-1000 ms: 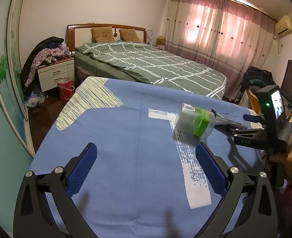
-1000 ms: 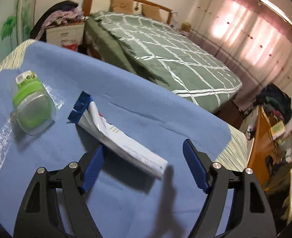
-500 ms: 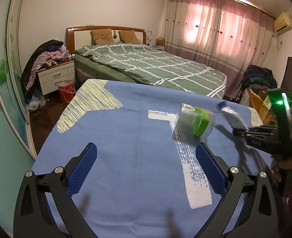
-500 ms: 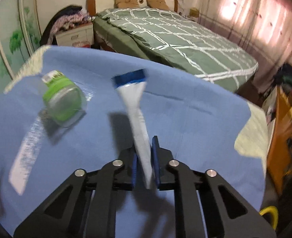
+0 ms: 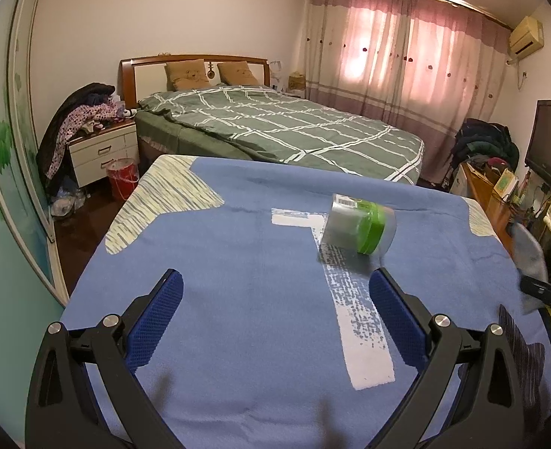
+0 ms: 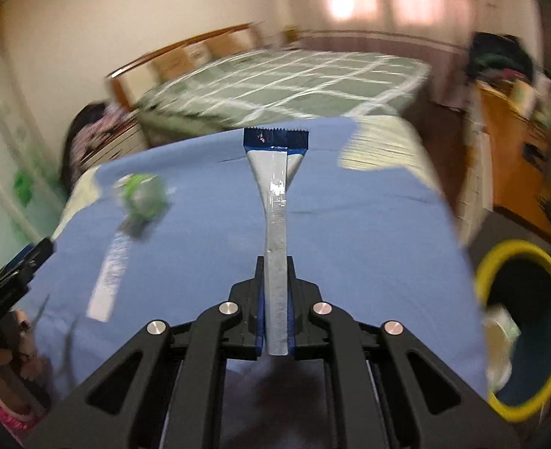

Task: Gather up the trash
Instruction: 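Carry the toothpaste tube over the yellow bin and open the right gripper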

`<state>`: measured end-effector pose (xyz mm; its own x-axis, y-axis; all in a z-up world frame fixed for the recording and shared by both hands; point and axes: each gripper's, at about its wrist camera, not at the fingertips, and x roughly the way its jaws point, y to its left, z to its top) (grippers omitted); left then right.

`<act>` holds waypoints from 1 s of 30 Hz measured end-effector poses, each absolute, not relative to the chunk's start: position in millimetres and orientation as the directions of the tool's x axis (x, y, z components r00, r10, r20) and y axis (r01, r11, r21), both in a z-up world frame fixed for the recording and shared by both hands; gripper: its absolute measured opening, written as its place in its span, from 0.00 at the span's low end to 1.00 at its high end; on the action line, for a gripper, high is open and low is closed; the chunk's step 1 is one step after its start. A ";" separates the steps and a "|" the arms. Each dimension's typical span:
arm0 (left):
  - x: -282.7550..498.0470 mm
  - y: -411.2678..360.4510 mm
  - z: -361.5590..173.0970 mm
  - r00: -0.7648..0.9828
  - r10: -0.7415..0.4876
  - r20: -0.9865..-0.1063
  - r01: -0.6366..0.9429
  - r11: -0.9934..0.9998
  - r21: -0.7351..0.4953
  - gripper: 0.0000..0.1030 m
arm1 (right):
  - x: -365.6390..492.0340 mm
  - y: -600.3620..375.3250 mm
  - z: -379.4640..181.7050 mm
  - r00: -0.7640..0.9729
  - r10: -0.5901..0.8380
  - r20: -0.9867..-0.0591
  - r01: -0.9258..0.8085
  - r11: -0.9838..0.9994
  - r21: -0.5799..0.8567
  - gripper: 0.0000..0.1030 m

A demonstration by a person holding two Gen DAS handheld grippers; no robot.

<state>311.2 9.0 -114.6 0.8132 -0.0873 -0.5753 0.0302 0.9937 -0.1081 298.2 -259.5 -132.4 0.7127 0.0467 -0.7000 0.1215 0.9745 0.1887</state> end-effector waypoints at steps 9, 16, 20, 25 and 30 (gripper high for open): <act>308.0 1.9 -114.0 0.818 -0.086 -0.568 0.049 0.996 -0.081 0.95 | 240.5 -372.5 -144.4 0.646 -0.358 -0.674 0.590 0.794 0.144 0.09; 306.2 -1.7 -114.9 0.818 -0.092 -0.567 0.064 0.996 -0.068 0.95 | 233.0 -406.1 -162.0 0.566 -0.398 -0.722 0.704 0.690 0.171 0.10; 305.0 -3.2 -114.9 0.818 -0.096 -0.568 0.071 0.995 -0.067 0.95 | 232.6 -413.9 -165.2 0.548 -0.390 -0.740 0.728 0.657 0.193 0.20; 303.7 -7.0 -114.2 0.818 -0.097 -0.566 0.082 0.995 -0.052 0.95 | 233.1 -409.3 -161.3 0.544 -0.419 -0.727 0.731 0.662 0.166 0.48; 303.8 -7.5 -114.0 0.816 -0.098 -0.570 0.084 0.995 -0.051 0.95 | 234.1 -405.2 -159.7 0.544 -0.427 -0.722 0.724 0.674 0.147 0.57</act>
<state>303.8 -7.5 -114.0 0.8161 -0.0981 -0.5695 0.0840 0.9952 -0.0511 234.1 -405.2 -159.7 0.5444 -0.4275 -0.7218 0.7242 0.6737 0.1472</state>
